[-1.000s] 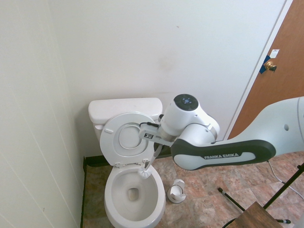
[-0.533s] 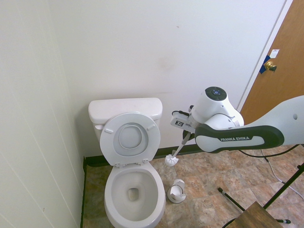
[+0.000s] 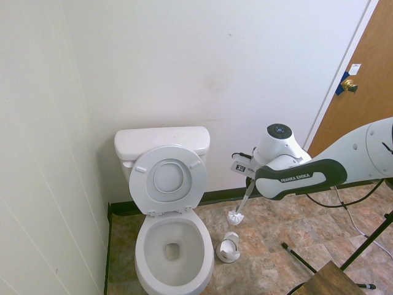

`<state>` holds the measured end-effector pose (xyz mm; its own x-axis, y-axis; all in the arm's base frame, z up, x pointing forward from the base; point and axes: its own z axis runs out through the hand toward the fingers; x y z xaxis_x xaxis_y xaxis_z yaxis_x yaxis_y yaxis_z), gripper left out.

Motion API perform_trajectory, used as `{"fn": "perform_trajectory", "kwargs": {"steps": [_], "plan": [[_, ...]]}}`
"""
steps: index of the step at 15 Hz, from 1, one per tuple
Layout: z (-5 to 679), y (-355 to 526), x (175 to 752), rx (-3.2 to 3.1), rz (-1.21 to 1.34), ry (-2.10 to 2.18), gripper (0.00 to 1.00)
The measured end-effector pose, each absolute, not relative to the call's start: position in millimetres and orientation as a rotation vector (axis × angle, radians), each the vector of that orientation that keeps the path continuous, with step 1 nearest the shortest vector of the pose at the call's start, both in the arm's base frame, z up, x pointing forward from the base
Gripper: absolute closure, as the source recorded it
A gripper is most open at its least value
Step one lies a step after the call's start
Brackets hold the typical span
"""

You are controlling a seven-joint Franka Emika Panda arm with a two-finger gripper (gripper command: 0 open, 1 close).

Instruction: Clean the toilet

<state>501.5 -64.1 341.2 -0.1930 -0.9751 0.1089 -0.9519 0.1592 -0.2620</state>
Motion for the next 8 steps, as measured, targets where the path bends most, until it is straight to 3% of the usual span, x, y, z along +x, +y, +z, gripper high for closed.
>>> {"fn": "perform_trajectory", "kwargs": {"steps": [8], "plan": [[277.7,-80.6,509.1,-1.88,-0.417,2.464,1.0]]}}
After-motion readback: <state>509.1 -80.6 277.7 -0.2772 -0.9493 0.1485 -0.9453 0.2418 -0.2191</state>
